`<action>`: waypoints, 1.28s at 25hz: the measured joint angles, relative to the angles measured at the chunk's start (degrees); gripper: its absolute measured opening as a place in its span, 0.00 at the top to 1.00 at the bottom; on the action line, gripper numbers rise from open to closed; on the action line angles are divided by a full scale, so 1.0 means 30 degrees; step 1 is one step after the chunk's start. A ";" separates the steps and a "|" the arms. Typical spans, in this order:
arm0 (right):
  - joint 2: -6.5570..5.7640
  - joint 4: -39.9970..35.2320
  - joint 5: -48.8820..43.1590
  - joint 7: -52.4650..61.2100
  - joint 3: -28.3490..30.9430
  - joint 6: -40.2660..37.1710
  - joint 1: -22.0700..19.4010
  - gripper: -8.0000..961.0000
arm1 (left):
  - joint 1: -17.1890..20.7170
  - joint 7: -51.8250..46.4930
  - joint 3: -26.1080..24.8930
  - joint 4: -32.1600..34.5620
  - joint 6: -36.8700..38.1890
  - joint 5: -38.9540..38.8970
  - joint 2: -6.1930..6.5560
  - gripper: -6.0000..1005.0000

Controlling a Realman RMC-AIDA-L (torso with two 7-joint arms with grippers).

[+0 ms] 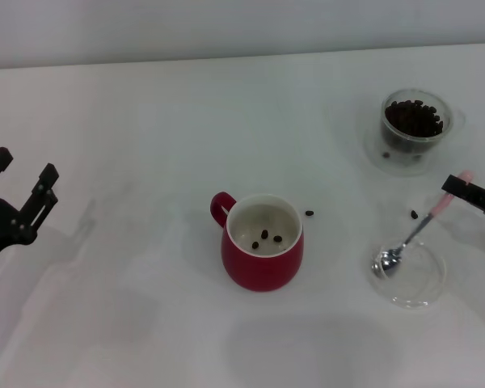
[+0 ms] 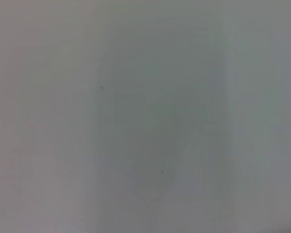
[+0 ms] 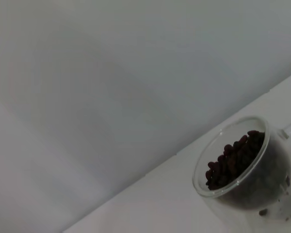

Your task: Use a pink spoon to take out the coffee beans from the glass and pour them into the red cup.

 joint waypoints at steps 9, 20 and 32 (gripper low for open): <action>0.0039 0.0021 -0.0090 -0.0003 -0.0008 -0.0108 -0.0055 0.83 | 0.0000 0.0000 -0.0007 -0.0106 0.0050 0.0000 -0.0026 0.35; -0.0097 0.0019 -0.0599 -0.0002 0.0117 -0.0515 -0.0065 0.83 | 0.0087 0.0000 0.0043 -0.0111 0.0027 0.0000 -0.0019 0.35; -0.0349 -0.0156 -0.0492 -0.0033 0.1136 -0.0472 -0.0010 0.76 | 0.0038 -0.0001 -0.0006 -0.0134 0.0038 0.0000 -0.0047 0.35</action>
